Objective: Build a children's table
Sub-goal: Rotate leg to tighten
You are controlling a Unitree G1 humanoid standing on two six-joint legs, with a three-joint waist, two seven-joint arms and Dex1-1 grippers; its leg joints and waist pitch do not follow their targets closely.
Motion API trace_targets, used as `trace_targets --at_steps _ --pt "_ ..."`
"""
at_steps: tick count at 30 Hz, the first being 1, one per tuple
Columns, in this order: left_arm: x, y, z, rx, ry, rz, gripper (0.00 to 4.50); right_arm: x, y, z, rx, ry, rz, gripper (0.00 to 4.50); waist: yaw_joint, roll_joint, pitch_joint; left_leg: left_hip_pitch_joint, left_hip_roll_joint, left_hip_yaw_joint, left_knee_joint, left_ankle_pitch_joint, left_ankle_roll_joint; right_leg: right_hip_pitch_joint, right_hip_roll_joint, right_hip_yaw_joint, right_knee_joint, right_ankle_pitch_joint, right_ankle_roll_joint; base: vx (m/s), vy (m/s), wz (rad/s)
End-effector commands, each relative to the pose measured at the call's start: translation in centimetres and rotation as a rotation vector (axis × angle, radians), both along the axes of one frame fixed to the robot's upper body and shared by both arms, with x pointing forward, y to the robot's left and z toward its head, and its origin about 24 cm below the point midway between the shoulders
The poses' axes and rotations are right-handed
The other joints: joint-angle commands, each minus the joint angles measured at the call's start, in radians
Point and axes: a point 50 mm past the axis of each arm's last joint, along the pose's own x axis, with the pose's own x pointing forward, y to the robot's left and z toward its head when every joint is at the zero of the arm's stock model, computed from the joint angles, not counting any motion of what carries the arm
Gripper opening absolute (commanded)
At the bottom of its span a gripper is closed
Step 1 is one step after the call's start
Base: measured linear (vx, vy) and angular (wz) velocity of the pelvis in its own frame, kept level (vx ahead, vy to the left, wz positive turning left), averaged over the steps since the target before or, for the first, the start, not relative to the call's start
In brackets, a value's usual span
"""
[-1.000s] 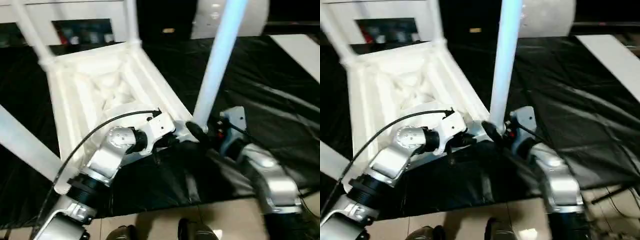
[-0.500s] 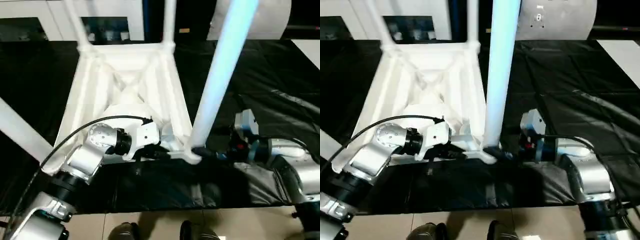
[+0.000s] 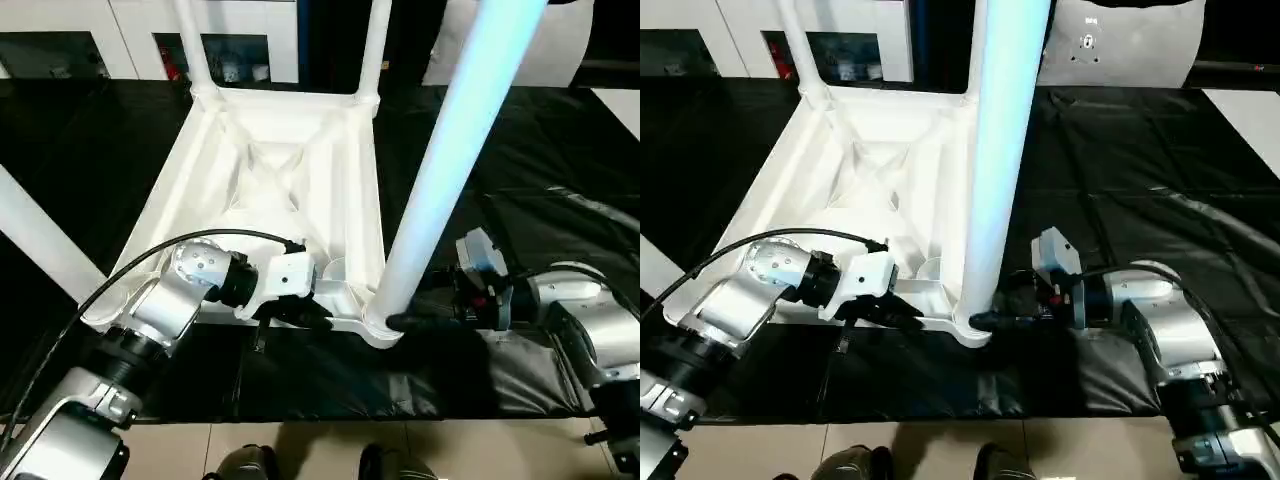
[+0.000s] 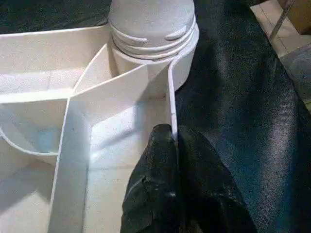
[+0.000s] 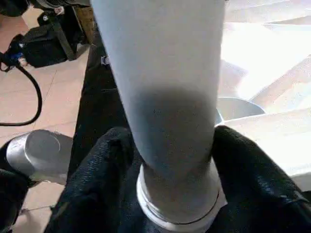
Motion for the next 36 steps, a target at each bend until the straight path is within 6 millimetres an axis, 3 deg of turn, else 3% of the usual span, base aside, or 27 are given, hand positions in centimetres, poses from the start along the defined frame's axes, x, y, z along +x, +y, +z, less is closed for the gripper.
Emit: trace_targets --at_steps 1,5,10,13,15,16,17,18,19,20,21,22,24,25,26,27,28,29,30,31,32,33,34,35,36 --pt "-0.3 -0.5 -0.4 0.050 0.009 -0.059 0.00 -0.1 0.3 0.0 -0.006 0.002 0.039 2.54 -0.005 -0.016 -0.078 0.024 0.094 -0.036 -0.076 -0.170 0.086 0.049 -0.079 0.064 -0.058 -0.294 -0.249 0.000 0.000 0.00" --pt "-0.2 -0.5 -0.5 0.047 0.011 -0.052 0.00 -0.4 0.5 0.0 0.014 0.026 0.068 2.11 -0.004 -0.017 -0.077 0.024 0.095 -0.035 -0.076 -0.168 0.085 0.048 -0.078 0.064 -0.059 -0.296 -0.247 0.000 0.000 0.00" --pt "-0.2 -0.7 -0.4 0.010 0.038 0.000 0.00 -1.2 1.0 -0.2 0.058 0.067 0.075 1.93 -0.001 -0.013 -0.077 0.024 0.096 -0.034 -0.076 -0.152 0.092 0.048 -0.078 0.065 -0.057 -0.277 -0.252 0.000 0.000 0.00" --pt "0.0 -1.8 -0.1 -0.057 0.066 0.088 0.00 -1.5 2.5 -0.8 0.078 0.078 -0.025 1.92 0.003 -0.014 -0.076 0.026 0.099 -0.035 -0.080 -0.144 0.085 0.047 -0.078 0.067 -0.056 -0.264 -0.252 0.000 0.000 0.00" --pt "0.1 -2.8 0.1 -0.101 0.072 0.152 0.00 -1.4 3.9 -1.5 0.063 0.063 -0.138 1.91 -0.003 -0.013 -0.070 0.024 0.096 -0.037 -0.083 -0.185 0.064 0.045 -0.079 0.066 -0.063 -0.327 -0.239 0.000 0.000 0.00" --pt "0.0 -3.6 0.2 -0.128 0.078 0.187 0.00 -1.3 4.9 -1.8 0.061 0.070 -0.215 1.91 -0.006 -0.015 -0.069 0.023 0.092 -0.039 -0.083 -0.207 0.055 0.044 -0.080 0.064 -0.069 -0.370 -0.227 0.000 0.000 0.00" --pt "0.0 -4.1 0.2 -0.144 0.076 0.212 0.00 -1.2 5.7 -1.9 0.074 0.067 -0.263 1.91 -0.021 -0.015 -0.059 0.024 0.090 -0.046 -0.087 -0.274 0.012 0.039 -0.081 0.062 -0.082 -0.497 -0.189 0.000 0.000 0.00" --pt "0.1 -4.4 0.2 -0.153 0.074 0.232 0.00 -1.1 6.3 -1.9 0.090 0.071 -0.299 1.91 -0.027 -0.017 -0.058 0.022 0.086 -0.050 -0.088 -0.302 0.005 0.041 -0.082 0.057 -0.089 -0.556 -0.168 0.000 0.000 0.00" --pt "0.0 -5.2 0.2 -0.170 0.075 0.262 0.00 -0.9 7.6 -1.9 0.112 0.085 -0.379 1.91 -0.037 -0.013 -0.054 0.026 0.085 -0.057 -0.089 -0.348 -0.016 0.037 -0.083 0.054 -0.096 -0.638 -0.131 -0.054 0.010 -0.10" --pt "0.0 -5.4 0.2 -0.175 0.076 0.272 0.00 -0.7 7.9 -1.9 0.113 0.082 -0.407 1.90 -0.060 -0.017 -0.046 0.029 0.078 -0.066 -0.086 -0.427 -0.033 0.029 -0.082 0.041 -0.114 -0.748 -0.079 -0.055 0.015 -0.10" --pt "0.1 -5.7 0.3 -0.184 0.075 0.291 0.00 -0.6 8.2 -1.9 0.115 0.085 -0.440 1.90 -0.060 -0.017 -0.046 0.029 0.078 -0.066 -0.086 -0.427 -0.033 0.029 -0.082 0.041 -0.114 -0.748 -0.079 -0.055 0.015 -0.10" --pt "0.2 -6.1 0.4 -0.200 0.070 0.329 0.00 -0.4 8.8 -1.8 0.121 0.097 -0.500 1.89 -0.071 -0.012 -0.045 0.035 0.078 -0.071 -0.086 -0.465 -0.041 0.026 -0.081 0.035 -0.122 -0.776 -0.056 0.000 0.000 0.00" --pt "0.4 -6.4 0.6 -0.211 0.066 0.361 0.00 -0.2 9.2 -1.8 0.123 0.099 -0.564 1.89 -0.085 -0.003 -0.042 0.038 0.078 -0.080 -0.089 -0.519 -0.049 0.027 -0.080 0.020 -0.134 -0.785 -0.036 0.000 0.000 0.00" --pt "0.9 -7.2 1.0 -0.239 0.045 0.436 0.00 0.6 9.9 -1.7 0.136 0.111 -0.723 1.89 -0.096 0.005 -0.038 0.043 0.080 -0.086 -0.091 -0.564 -0.062 0.025 -0.076 0.011 -0.138 -0.769 -0.032 0.000 0.000 0.00" --pt "1.1 -7.5 1.2 -0.246 0.037 0.464 0.00 0.9 10.2 -1.6 0.146 0.118 -0.783 1.89 -0.111 0.015 -0.035 0.055 0.083 -0.095 -0.096 -0.642 -0.083 0.022 -0.069 -0.009 -0.143 -0.733 -0.037 0.000 0.000 0.00" --pt "1.1 -8.0 1.4 -0.255 0.028 0.484 0.00 1.2 10.8 -1.2 0.191 0.128 -0.826 1.89 -0.125 0.016 -0.036 0.034 0.093 -0.110 -0.116 -0.697 -0.093 0.056 -0.067 -0.021 -0.122 -0.657 -0.031 0.000 0.000 0.00" --pt "1.1 -8.1 1.4 -0.257 0.026 0.486 0.00 1.2 10.9 -1.1 0.202 0.130 -0.831 1.89 -0.129 0.020 -0.034 0.024 0.101 -0.114 -0.133 -0.733 -0.100 0.065 -0.062 -0.017 -0.102 -0.601 -0.038 0.000 0.000 0.00" --pt "1.1 -8.2 1.5 -0.259 0.025 0.488 0.00 1.2 10.9 -0.9 0.215 0.126 -0.835 2.24 -0.127 0.024 -0.035 0.023 0.111 -0.112 -0.156 -0.780 -0.112 0.068 -0.056 0.002 -0.066 -0.489 -0.059 0.000 0.000 0.00" --pt "1.1 -8.2 1.5 -0.260 0.021 0.488 0.00 1.2 10.9 -0.8 0.217 0.104 -0.840 2.24 -0.127 0.014 -0.034 0.045 0.090 -0.094 -0.137 -0.769 -0.116 0.033 -0.063 0.018 -0.094 -0.520 -0.074 0.000 0.000 0.00" --pt "1.1 -8.2 1.5 -0.260 0.021 0.489 0.00 1.2 10.9 -0.7 0.217 0.101 -0.841 2.59 -0.129 0.006 -0.036 0.050 0.074 -0.091 -0.116 -0.721 -0.106 0.023 -0.080 0.023 -0.115 -0.592 -0.074 0.000 0.000 0.00" --pt "1.1 -8.1 1.4 -0.255 0.016 0.489 0.00 1.1 10.6 -0.7 0.213 0.090 -0.832 2.62 -0.123 0.000 -0.038 0.038 0.059 -0.089 -0.087 -0.578 -0.062 0.027 -0.110 0.032 -0.138 -0.727 -0.058 0.000 0.000 0.00" --pt "1.1 -7.9 1.4 -0.248 0.008 0.487 0.00 1.1 10.3 -0.9 0.203 0.087 -0.830 2.65 -0.121 0.004 -0.035 0.027 0.059 -0.090 -0.083 -0.516 -0.041 0.034 -0.117 0.035 -0.141 -0.759 -0.049 0.000 0.000 0.00" --pt "1.2 -7.5 1.3 -0.237 0.000 0.482 0.00 1.1 9.8 -1.0 0.193 0.074 -0.829 2.73 -0.114 0.002 -0.038 0.019 0.066 -0.089 -0.086 -0.439 -0.019 0.036 -0.113 0.039 -0.141 -0.744 -0.046 0.000 0.000 0.00" --pt "1.2 -7.1 1.2 -0.222 -0.009 0.476 0.00 1.1 9.1 -1.2 0.178 0.057 -0.821 2.87 -0.113 0.005 -0.040 0.018 0.080 -0.088 -0.098 -0.425 -0.016 0.035 -0.093 0.038 -0.125 -0.623 -0.080 0.000 0.000 0.00" --pt "1.2 -6.8 1.1 -0.211 -0.020 0.465 0.00 1.0 8.5 -1.3 0.165 0.043 -0.815 3.01 -0.113 0.005 -0.040 0.018 0.080 -0.088 -0.098 -0.425 -0.016 0.035 -0.093 0.038 -0.125 -0.623 -0.080 0.000 0.000 0.00"
